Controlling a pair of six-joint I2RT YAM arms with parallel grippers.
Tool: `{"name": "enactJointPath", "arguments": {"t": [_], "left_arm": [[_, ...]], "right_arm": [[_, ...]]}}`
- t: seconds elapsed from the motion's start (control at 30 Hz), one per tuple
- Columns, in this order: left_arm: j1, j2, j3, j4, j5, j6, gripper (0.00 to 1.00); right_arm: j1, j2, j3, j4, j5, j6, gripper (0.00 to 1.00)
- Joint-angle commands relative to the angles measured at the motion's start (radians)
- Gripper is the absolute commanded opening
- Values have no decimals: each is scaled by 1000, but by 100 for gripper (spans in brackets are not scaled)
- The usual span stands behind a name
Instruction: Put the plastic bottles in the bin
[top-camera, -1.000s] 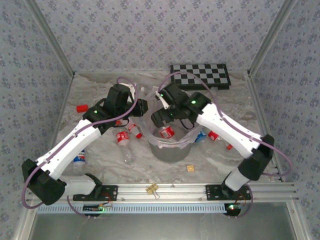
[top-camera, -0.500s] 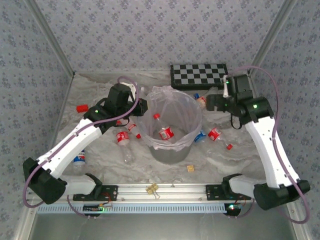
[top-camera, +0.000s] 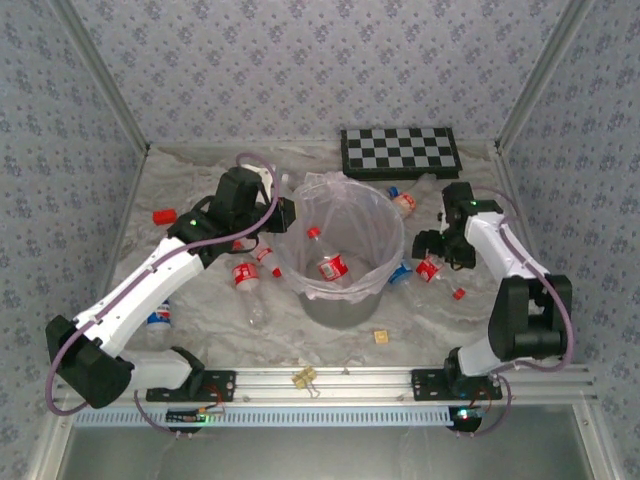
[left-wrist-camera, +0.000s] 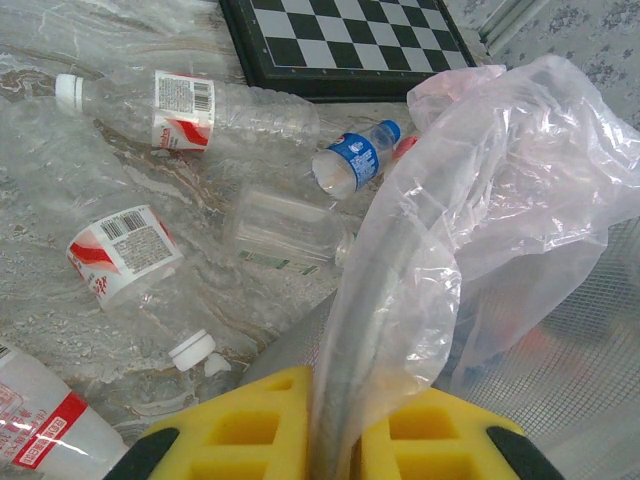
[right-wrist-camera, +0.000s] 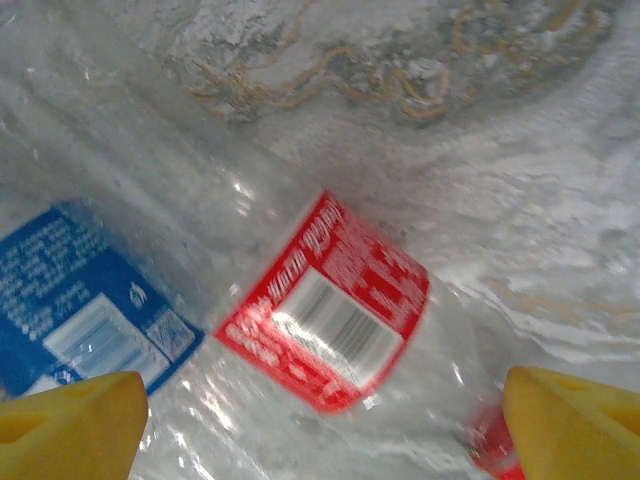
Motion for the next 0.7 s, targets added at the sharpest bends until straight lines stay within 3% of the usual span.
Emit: {"name": "enactJointPath", "arguments": {"t": [0.0, 0.33, 0.53, 0.67], "left_arm": [[-2, 2, -15, -43, -36, 32, 8], [-2, 2, -21, -46, -47, 31, 8], [-1, 13, -16, -46, -51, 27, 8], [-1, 25, -14, -36, -49, 25, 8]], "right_arm": [[-4, 58, -19, 71, -54, 18, 93], [-17, 225, -15, 145, -53, 27, 92], [-30, 195, -19, 137, -18, 36, 83], [-48, 142, -16, 104, -13, 26, 71]]}}
